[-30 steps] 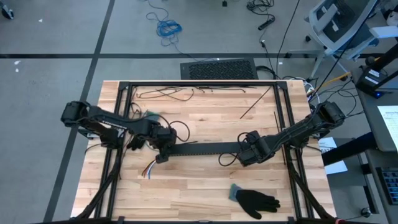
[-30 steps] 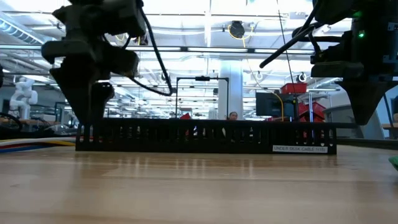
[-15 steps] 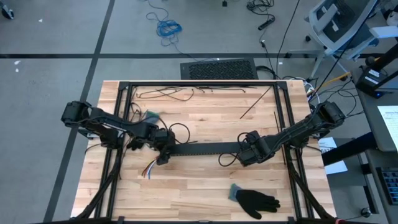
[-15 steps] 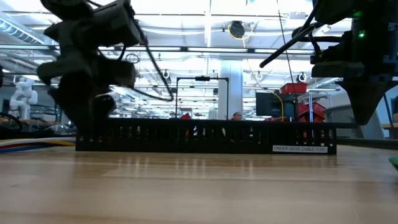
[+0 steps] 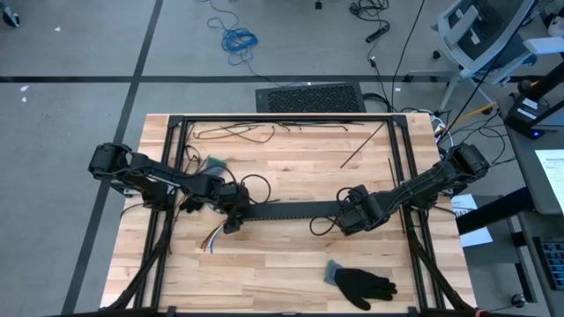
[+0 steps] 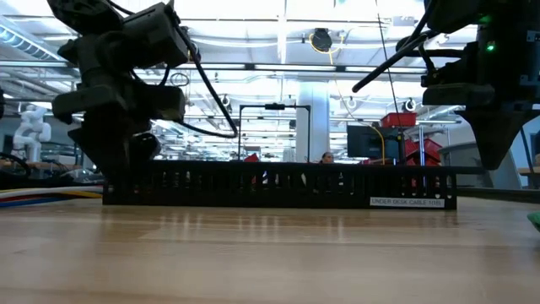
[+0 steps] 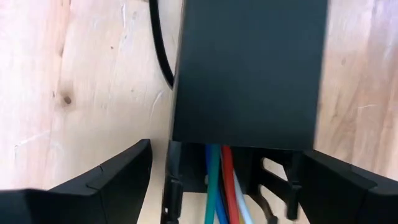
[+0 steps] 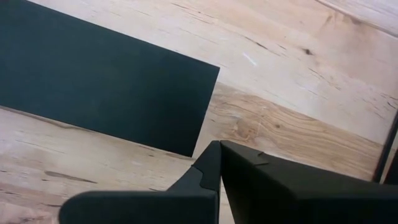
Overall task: Ziptie cables
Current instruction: Close the cable duct with the cable duct cover
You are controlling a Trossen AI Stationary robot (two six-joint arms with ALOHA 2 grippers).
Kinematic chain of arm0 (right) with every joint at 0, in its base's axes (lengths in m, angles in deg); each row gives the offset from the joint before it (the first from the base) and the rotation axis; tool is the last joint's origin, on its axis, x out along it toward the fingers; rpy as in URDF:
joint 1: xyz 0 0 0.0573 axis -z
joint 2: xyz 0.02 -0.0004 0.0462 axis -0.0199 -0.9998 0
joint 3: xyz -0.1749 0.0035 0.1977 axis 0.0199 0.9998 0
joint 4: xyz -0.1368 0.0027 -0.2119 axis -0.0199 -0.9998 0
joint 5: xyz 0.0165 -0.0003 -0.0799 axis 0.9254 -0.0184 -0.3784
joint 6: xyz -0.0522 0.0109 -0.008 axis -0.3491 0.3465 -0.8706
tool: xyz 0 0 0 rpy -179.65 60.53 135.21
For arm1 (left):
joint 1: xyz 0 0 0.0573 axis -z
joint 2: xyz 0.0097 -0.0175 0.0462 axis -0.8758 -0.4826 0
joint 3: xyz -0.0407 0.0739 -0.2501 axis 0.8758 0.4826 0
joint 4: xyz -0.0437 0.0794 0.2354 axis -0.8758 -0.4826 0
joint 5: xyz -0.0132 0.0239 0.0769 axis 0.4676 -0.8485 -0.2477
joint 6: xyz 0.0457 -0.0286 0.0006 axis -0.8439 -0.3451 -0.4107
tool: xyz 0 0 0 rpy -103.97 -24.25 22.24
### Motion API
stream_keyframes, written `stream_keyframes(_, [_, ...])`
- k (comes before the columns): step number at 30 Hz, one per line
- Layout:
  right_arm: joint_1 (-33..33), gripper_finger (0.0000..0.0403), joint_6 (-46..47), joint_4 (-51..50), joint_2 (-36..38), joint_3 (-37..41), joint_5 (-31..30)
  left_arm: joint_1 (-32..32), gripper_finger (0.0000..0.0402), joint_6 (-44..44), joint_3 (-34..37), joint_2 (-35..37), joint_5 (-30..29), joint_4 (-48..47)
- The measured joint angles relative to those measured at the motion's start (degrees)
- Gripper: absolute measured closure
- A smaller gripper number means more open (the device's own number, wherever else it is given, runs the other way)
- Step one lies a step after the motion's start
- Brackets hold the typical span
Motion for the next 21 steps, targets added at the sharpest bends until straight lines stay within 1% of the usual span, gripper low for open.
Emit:
stream_keyframes(6, [0.04,0.0403,0.39,0.00,0.00,0.00,0.00,0.04,0.0056,-0.84,-0.11,-2.00,-0.60,0.67])
stream_keyframes(11, [0.04,0.0403,1.01,-0.01,0.00,0.00,0.01,0.07,0.0060,-1.34,-0.11,-2.12,-1.56,0.84])
stream_keyframes(18, [0.07,0.0403,1.29,-0.01,0.00,0.00,0.01,0.04,0.0108,-1.04,-0.09,-2.19,-2.78,0.99])
stream_keyframes(21, [0.07,0.0403,1.29,0.01,0.00,0.00,0.01,0.04,0.0123,-1.07,-0.07,-2.19,-2.84,0.97])
